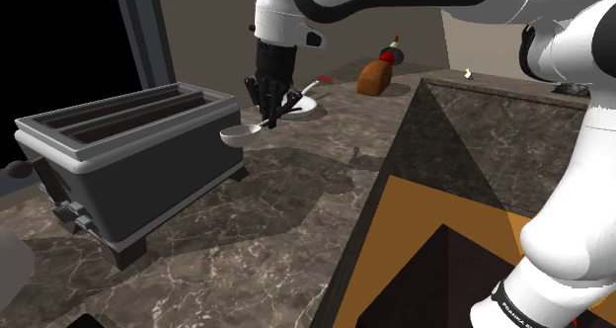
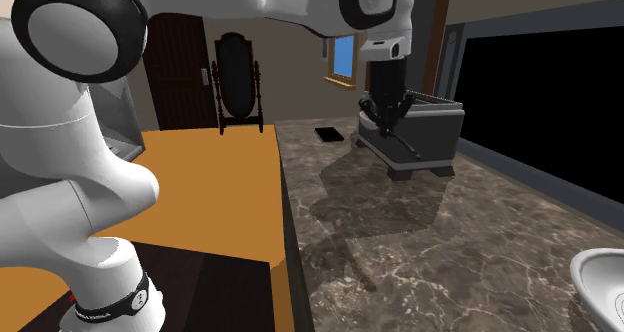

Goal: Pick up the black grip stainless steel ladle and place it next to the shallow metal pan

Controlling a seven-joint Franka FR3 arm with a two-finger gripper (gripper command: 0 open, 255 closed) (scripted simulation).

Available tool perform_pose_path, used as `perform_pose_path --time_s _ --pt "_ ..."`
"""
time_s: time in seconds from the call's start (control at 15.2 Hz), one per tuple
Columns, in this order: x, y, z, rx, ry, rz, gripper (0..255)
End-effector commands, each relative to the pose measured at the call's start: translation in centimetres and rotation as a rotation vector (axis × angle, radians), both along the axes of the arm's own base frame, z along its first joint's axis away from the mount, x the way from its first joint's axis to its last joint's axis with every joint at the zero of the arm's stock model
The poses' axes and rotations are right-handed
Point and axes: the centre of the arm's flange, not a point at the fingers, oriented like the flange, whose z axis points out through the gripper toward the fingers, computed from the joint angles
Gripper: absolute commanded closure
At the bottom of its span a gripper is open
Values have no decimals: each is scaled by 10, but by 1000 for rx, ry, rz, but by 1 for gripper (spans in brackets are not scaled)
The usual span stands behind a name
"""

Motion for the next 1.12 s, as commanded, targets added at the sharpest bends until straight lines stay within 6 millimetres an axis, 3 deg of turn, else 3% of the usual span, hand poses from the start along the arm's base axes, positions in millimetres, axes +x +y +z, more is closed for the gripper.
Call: perform_pose_path --time_s 0.0,1.06 --pt "14 -24 -3 0 0 1 255" --pt "113 -210 -3 0 0 1 255"
